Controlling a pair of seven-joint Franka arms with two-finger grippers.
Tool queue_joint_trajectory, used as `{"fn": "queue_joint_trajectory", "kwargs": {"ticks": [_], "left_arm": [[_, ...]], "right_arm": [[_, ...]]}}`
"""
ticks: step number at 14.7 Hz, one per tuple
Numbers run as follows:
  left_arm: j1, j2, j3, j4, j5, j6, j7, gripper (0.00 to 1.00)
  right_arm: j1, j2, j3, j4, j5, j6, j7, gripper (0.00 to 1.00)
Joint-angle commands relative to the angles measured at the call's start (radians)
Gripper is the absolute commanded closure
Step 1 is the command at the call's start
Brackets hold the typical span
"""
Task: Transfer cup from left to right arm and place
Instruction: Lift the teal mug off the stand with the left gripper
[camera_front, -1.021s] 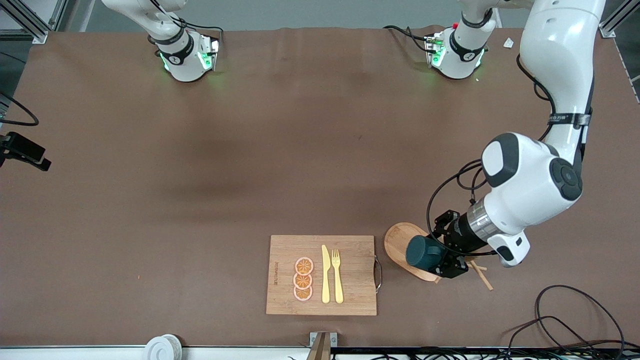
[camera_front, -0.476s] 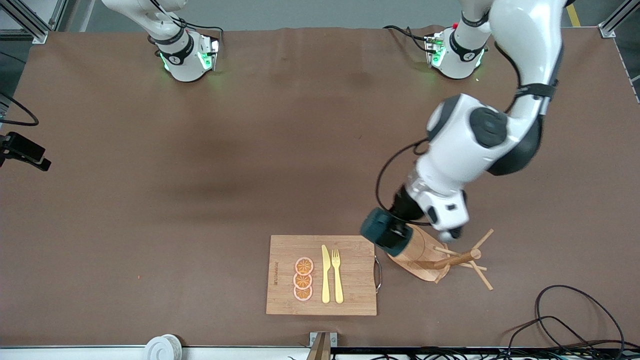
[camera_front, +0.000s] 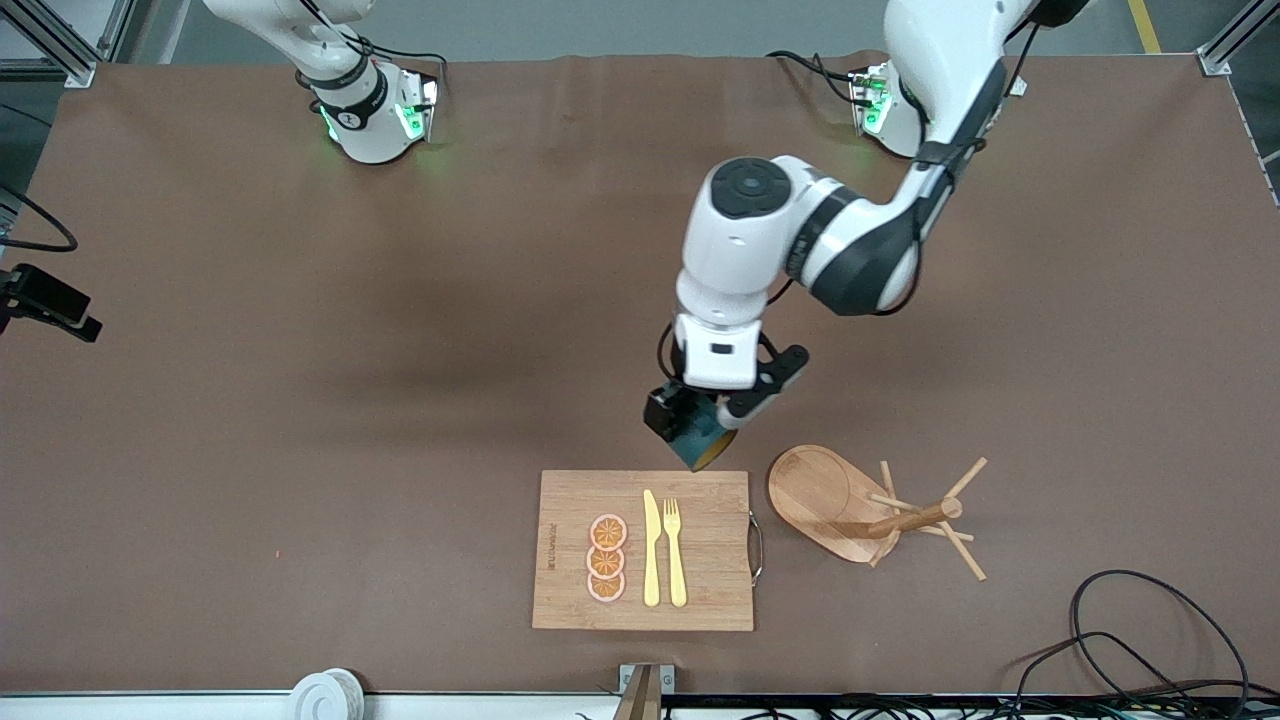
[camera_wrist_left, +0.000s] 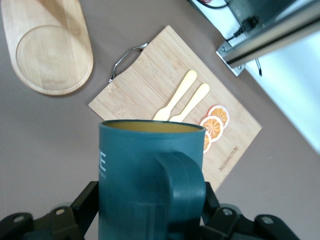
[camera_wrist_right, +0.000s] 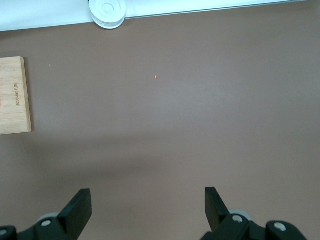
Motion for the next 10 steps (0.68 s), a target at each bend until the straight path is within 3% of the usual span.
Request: {"fn": "queue_joint_trajectory", "kwargs": {"ticks": [1, 10], "left_arm": [[-0.086, 0.042, 0.019, 0.008, 0.179, -0.002, -0.007, 0.69], [-0.278, 0.189, 0.022, -0.002, 0.763, -0.028, -0.37, 0.69]], "right_arm": [[-0.017, -0.007, 0.014, -0.002, 0.003, 0.0, 0.002, 0.0], [-0.019, -0.007, 0.013, -0.002, 0.003, 0.0, 0.002, 0.0]]}}
